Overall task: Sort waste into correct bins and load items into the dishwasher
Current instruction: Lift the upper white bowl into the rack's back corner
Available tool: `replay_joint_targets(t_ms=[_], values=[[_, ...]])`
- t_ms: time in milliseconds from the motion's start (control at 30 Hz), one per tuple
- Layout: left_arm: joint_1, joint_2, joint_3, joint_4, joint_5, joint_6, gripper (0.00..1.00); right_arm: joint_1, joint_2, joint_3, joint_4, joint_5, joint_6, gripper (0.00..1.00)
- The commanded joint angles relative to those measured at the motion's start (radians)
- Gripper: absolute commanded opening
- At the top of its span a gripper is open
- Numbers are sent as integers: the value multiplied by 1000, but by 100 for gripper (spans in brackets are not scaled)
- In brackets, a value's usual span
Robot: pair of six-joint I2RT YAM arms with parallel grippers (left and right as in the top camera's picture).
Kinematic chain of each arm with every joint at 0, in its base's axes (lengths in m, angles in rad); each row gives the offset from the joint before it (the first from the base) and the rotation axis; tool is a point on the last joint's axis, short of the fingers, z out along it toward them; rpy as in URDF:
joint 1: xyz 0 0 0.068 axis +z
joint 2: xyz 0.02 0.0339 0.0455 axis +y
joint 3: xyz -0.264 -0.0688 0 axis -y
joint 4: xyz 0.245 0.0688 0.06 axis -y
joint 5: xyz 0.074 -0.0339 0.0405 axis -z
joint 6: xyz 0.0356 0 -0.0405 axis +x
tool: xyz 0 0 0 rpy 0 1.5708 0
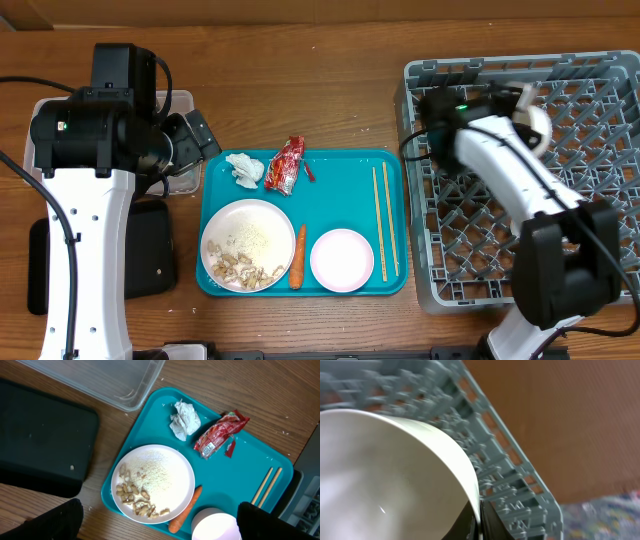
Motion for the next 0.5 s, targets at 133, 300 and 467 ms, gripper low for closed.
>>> replay_joint_targets(t_ms=[133,300,467], values=[[5,8,14,2,4,-6,100,117,8,-5,1,40,-8,12],[5,8,14,2,4,-6,100,98,6,3,-14,46,-7,4],[5,8,14,2,4,-6,100,45,6,3,-17,139,-7,4]])
